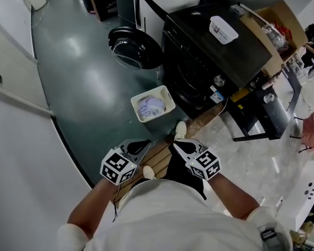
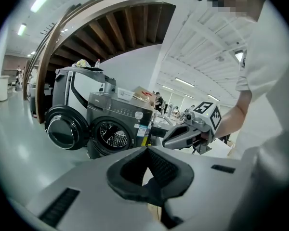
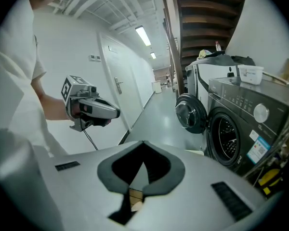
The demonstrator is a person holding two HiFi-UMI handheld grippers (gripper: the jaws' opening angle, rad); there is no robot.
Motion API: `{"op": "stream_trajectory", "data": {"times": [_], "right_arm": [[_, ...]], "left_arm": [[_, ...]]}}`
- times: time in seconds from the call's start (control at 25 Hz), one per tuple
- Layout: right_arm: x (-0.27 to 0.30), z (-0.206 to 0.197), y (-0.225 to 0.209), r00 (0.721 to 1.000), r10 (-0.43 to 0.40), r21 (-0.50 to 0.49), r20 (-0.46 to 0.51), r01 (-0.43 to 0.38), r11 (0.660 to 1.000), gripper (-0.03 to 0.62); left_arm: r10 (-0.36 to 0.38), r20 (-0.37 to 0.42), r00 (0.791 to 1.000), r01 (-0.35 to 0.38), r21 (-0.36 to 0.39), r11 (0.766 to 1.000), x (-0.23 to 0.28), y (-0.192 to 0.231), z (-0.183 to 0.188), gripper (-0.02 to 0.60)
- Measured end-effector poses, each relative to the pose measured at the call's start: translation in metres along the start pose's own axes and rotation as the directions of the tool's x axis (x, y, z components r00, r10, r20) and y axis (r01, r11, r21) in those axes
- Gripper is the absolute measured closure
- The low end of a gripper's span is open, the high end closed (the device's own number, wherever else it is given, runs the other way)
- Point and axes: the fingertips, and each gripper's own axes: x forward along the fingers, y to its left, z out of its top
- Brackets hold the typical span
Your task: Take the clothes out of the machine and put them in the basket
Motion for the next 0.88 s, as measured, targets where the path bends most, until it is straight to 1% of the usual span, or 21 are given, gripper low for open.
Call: {"op": "stream_trajectory", "data": {"times": [0.16, 0.28, 0.48, 0.68, 0.88], "right_arm": [[-0.017, 0.001, 0.017, 1.000, 0.002, -0.028, 0.010, -0.002, 1.000, 0.591], [-0.023, 0.000, 0.025, 1.000, -0.012, -0.023, 0.026, 0.012, 1.000, 0.591], [-0.029, 0.009, 0.041, 0.999, 0.000, -0.050, 0.048, 0.002, 0.999, 0.591], [-0.031, 0.013, 0.048, 0.998, 0.007, -0.084, 0.062, -0.001, 0.996, 0.591], [-0.033, 0.020, 0.056, 0.997, 0.018, -0.102, 0.078, -0.010, 0.995, 0.591]], "left_arm": [[-0.010, 0.016, 1.000, 0.010, 0.020, 1.000, -0.014, -0.020, 0.003, 0.583], [-0.005, 0.028, 1.000, 0.004, 0.039, 0.999, -0.023, -0.028, 0.002, 0.583], [0.014, 0.050, 0.999, -0.014, 0.002, 1.000, -0.038, -0.031, -0.001, 0.583], [0.039, 0.059, 0.997, -0.039, -0.004, 0.999, -0.047, -0.032, -0.009, 0.583], [0.064, 0.077, 0.995, -0.064, -0.013, 0.998, -0.055, -0.031, -0.007, 0.583]]}}
